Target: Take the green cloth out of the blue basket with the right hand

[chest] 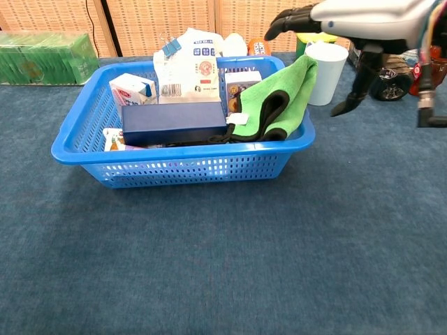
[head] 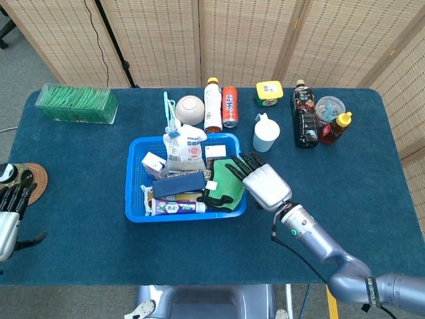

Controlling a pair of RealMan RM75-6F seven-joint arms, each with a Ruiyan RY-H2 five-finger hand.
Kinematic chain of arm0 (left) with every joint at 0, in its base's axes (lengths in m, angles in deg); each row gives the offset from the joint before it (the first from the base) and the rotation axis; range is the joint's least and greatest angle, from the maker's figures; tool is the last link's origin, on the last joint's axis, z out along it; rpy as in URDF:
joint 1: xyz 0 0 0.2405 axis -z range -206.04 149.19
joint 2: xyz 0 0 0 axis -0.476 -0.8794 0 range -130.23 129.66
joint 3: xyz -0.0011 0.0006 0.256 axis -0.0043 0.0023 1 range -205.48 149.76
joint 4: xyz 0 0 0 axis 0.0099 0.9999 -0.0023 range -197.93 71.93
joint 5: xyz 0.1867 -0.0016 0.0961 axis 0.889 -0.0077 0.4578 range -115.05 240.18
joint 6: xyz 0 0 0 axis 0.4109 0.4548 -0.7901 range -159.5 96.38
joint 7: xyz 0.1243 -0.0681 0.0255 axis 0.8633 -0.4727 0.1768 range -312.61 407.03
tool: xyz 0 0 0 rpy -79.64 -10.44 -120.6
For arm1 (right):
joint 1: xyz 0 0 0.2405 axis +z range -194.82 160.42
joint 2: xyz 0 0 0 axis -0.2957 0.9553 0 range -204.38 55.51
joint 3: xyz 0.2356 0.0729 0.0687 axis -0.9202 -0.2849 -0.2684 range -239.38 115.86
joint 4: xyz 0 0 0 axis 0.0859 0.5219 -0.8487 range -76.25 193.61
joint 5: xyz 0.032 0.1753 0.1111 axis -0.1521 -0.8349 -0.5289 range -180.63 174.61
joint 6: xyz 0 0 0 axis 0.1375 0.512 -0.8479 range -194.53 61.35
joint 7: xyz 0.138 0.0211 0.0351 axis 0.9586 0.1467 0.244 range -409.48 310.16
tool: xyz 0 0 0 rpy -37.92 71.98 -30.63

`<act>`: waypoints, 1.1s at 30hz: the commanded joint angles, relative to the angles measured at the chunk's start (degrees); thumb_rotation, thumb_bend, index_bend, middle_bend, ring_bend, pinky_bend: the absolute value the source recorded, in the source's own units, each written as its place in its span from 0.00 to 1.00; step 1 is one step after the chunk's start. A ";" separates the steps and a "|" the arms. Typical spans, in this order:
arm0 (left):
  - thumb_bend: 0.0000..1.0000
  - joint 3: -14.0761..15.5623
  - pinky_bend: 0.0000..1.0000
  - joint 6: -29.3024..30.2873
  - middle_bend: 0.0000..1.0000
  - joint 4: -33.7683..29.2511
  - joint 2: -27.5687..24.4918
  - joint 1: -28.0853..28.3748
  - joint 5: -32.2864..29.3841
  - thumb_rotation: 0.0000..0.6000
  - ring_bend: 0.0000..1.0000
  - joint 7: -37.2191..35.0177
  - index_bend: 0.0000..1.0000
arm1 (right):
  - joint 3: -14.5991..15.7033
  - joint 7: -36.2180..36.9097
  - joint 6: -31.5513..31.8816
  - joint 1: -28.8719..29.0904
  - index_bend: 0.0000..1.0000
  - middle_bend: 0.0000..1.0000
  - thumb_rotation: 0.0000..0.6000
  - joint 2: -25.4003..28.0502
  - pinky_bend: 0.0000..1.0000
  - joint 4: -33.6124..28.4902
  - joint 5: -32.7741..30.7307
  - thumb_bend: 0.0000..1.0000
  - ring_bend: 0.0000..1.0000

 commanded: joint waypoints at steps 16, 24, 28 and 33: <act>0.06 -0.29 0.00 -0.87 0.00 0.32 -0.19 0.26 -1.04 1.00 0.00 -0.67 0.00 | 0.85 -2.84 0.63 6.03 0.34 0.22 1.00 -5.91 0.36 4.47 -5.55 0.25 0.15; 0.06 -0.28 0.00 -1.12 0.00 0.40 -0.43 0.30 -1.19 1.00 0.00 -1.25 0.00 | 1.50 -1.67 2.95 7.45 0.54 0.41 1.00 -8.36 0.57 7.25 -2.83 0.58 0.32; 0.06 -0.28 0.00 -1.05 0.00 0.40 -0.57 0.27 -1.11 1.00 0.00 -1.57 0.00 | 1.79 -0.11 3.72 7.69 0.67 0.53 1.00 -9.10 0.70 8.31 -0.85 0.65 0.43; 0.06 -0.26 0.00 -1.06 0.00 0.58 -0.70 0.20 -1.18 1.00 0.00 -2.10 0.00 | 1.69 3.56 5.52 7.45 0.69 0.57 1.00 -9.29 0.76 8.43 2.65 0.65 0.48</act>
